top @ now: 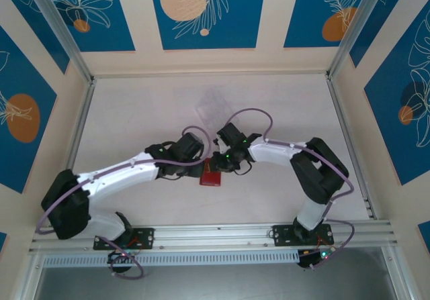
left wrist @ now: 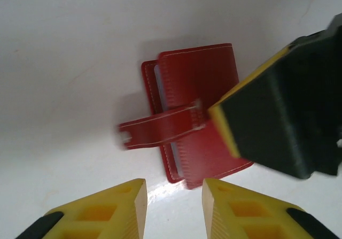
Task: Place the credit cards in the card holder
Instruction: Close the card holder at the center of the table, then turn over the card holder at the center of the table.
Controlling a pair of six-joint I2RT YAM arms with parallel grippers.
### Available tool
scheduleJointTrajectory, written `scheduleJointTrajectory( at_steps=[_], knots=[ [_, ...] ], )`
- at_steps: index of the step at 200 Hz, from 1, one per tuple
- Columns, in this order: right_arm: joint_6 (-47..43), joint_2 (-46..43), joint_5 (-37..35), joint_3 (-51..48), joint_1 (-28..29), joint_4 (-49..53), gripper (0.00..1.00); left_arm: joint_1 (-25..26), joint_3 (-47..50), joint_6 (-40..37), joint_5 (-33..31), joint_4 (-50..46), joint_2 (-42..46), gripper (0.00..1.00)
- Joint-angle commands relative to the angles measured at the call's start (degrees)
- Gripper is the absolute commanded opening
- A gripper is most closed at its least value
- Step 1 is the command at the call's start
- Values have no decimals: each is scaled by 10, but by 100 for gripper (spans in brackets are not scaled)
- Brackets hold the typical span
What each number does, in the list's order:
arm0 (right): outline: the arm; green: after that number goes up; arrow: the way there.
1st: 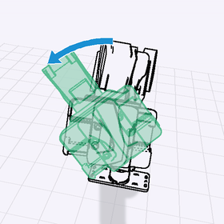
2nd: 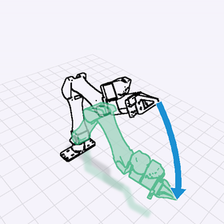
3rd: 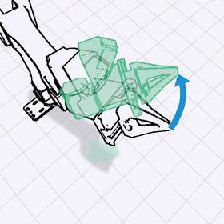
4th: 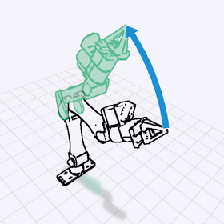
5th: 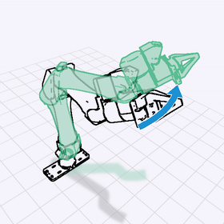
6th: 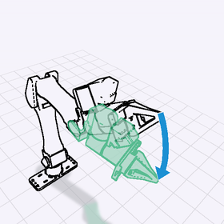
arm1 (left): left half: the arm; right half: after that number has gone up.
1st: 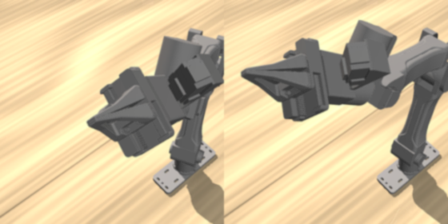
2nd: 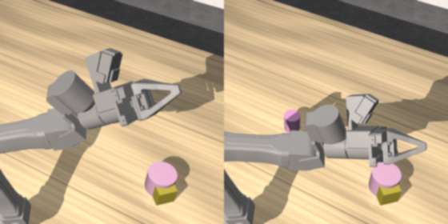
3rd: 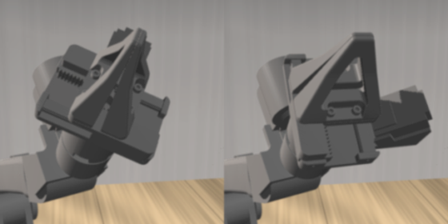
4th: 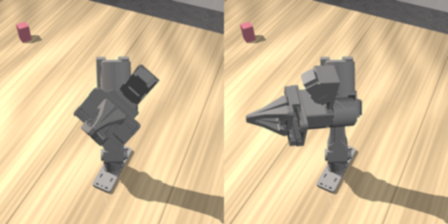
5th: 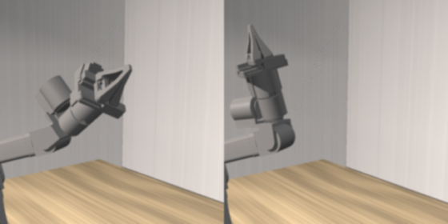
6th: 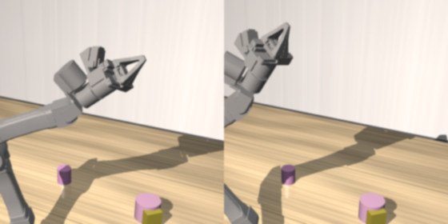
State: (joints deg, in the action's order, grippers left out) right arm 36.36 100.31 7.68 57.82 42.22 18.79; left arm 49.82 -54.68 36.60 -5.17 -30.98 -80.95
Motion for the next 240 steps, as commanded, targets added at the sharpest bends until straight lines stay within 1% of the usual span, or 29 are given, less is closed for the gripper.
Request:
scheduleJointTrajectory(
  at_steps=[1, 27, 60, 96, 136, 166, 187, 207, 227, 240],
  knots=[
    [-11, 31, -29, 35, 16, 17, 32, -7, -25, -23, 9, 11, -31, 31],
    [-9, 48, -33, 41, 22, 24, 33, -21, -21, -23, 8, 18, -62, 27],
    [-8, 53, -37, 43, 19, 37, 33, -44, 13, -18, 16, 49, -72, 22],
    [-12, 58, -34, 46, 17, 43, 32, -68, 33, -23, 37, 86, -98, 19],
    [-13, 60, -27, 49, 15, 41, 32, -72, 49, -27, 35, 108, -129, 18],
    [-21, 26, -26, 44, 16, 34, 33, -73, 65, -24, 32, 121, -141, 17],
    [-23, -18, -12, 34, 6, 30, 41, -72, 79, -20, 28, 128, -141, 17],
    [-23, -50, 8, 19, -15, 31, 47, -72, 93, -17, 27, 134, -142, 17],
    [-21, -57, 12, -1, -35, 30, 51, -72, 107, -14, 28, 144, -143, 17],
    [-18, -52, 29, -16, -46, 18, 53, -73, 115, -12, 29, 148, -143, 17]
  ],
)
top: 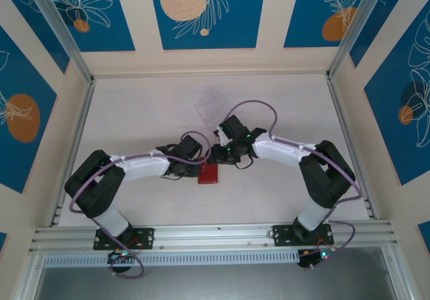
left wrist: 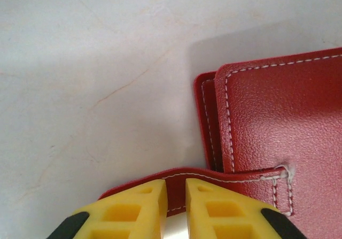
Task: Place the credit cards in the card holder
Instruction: Turn over the card holder at the center of the table.
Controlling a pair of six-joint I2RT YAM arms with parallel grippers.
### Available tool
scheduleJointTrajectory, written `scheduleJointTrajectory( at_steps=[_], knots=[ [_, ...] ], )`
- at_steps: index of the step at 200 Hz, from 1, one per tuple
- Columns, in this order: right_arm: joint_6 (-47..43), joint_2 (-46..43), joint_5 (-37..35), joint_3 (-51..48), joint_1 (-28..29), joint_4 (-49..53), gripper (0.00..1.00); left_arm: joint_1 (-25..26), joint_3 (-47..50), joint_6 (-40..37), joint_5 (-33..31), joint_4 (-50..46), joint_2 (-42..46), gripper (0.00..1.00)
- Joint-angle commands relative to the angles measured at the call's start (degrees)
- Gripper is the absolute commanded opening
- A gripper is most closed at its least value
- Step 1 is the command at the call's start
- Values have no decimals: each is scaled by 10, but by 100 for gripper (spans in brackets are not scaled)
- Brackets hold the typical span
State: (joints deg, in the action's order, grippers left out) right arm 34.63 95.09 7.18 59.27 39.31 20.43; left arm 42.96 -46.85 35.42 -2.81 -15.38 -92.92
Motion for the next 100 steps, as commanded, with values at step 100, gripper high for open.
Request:
scheduleJointTrajectory(
  at_steps=[100],
  knots=[
    [64, 84, 153, -56, -4, -138, 53, -3, 63, 9, 14, 17, -30, 17]
  ],
)
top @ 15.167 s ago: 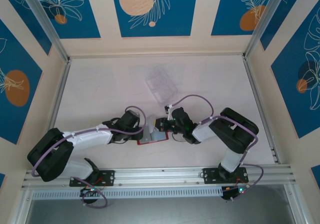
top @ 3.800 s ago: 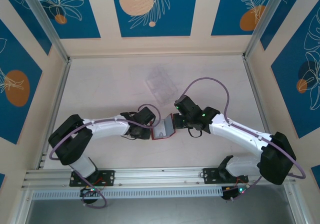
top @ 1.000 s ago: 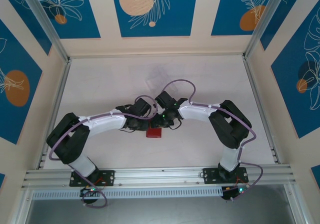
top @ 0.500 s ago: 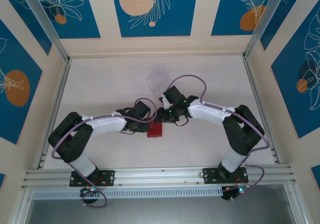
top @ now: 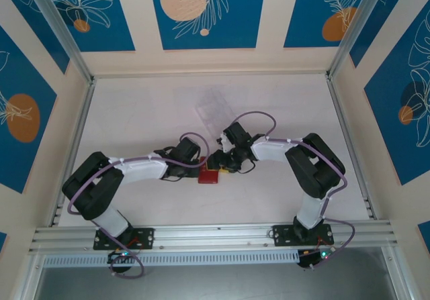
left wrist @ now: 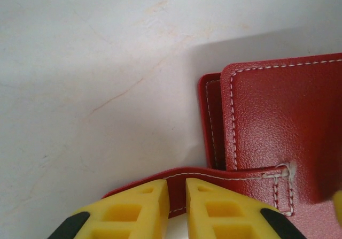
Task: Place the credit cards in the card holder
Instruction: Turn over the card holder at the center of the table.
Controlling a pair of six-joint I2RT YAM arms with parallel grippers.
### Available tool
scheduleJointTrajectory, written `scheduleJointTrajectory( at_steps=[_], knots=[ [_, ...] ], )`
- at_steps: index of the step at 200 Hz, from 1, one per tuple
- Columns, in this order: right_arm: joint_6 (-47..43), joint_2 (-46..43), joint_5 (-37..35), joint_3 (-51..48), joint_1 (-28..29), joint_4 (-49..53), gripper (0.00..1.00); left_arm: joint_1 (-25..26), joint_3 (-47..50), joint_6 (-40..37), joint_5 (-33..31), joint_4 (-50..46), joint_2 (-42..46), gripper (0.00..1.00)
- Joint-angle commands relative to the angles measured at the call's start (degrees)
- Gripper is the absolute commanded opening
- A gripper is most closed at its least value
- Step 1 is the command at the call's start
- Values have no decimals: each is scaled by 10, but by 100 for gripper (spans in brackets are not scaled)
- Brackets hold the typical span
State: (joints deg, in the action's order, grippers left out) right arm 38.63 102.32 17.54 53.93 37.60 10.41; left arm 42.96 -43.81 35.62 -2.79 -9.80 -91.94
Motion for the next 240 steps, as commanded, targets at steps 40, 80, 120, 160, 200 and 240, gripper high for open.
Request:
scheduleJointTrajectory(
  at_steps=[40, 80, 120, 160, 200, 240],
  knots=[
    [46, 0, 60, -12, 14, -75, 33, -2, 36, 9, 21, -30, -45, 16],
    [31, -83, -10, -25, -1, -5, 0, -4, 39, 7, 7, -60, 10, 18],
    [-15, -212, -282, 32, 5, 291, 0, -14, 54, 1, -16, -120, 120, 27],
    [8, -243, -522, 86, 39, 509, 0, -18, 76, 3, -22, -156, 197, 28],
    [73, -131, -596, 148, 134, 608, 0, -17, 86, 16, -36, -199, 264, 27],
    [71, 36, -551, 237, 210, 569, 18, -20, 82, 34, -71, -268, 344, 28]
  ],
)
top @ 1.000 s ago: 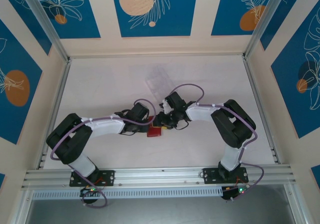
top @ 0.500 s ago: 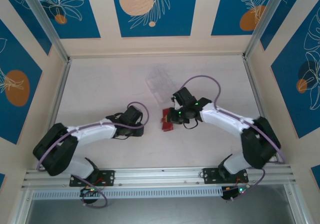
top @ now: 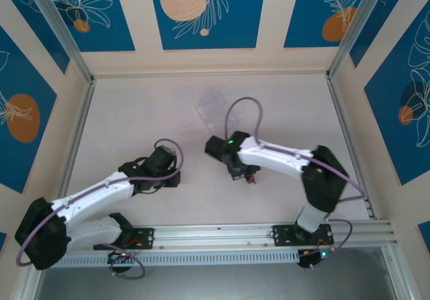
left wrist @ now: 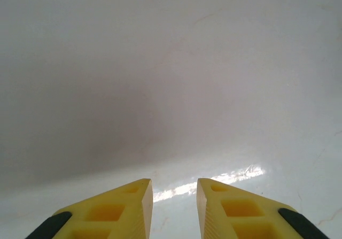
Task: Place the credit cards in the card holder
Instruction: Turn over the card holder at the center of the table, then close the button on the card holder.
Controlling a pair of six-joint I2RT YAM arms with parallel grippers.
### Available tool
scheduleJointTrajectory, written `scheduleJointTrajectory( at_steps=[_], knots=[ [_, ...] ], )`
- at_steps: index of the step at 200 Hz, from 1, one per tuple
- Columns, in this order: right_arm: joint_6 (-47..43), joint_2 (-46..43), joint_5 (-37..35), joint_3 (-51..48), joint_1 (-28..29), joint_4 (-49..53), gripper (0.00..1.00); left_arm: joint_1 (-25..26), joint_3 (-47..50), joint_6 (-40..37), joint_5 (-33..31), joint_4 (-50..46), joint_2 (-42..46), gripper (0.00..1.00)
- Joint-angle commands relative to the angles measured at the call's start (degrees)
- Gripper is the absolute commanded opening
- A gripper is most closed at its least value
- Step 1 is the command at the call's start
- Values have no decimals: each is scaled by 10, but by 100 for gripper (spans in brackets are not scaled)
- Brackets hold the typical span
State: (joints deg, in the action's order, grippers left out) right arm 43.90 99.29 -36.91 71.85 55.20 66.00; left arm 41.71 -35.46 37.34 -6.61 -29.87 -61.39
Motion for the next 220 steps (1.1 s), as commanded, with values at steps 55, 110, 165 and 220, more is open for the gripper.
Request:
scheduleJointTrajectory(
  at_steps=[55, 110, 165, 220],
  knots=[
    [-36, 157, 116, 134, 71, -77, 43, -15, -3, 45, -64, -146, 131, 27],
    [-86, -41, 265, -4, -3, -208, 49, -17, -25, -4, 11, -92, 88, 26],
    [-120, -180, 381, -172, -175, -284, 51, 23, -136, -36, 100, 28, -100, 18],
    [-138, -159, 501, -229, -261, -377, 44, 69, -218, -32, 143, 91, -267, 15]
  ],
)
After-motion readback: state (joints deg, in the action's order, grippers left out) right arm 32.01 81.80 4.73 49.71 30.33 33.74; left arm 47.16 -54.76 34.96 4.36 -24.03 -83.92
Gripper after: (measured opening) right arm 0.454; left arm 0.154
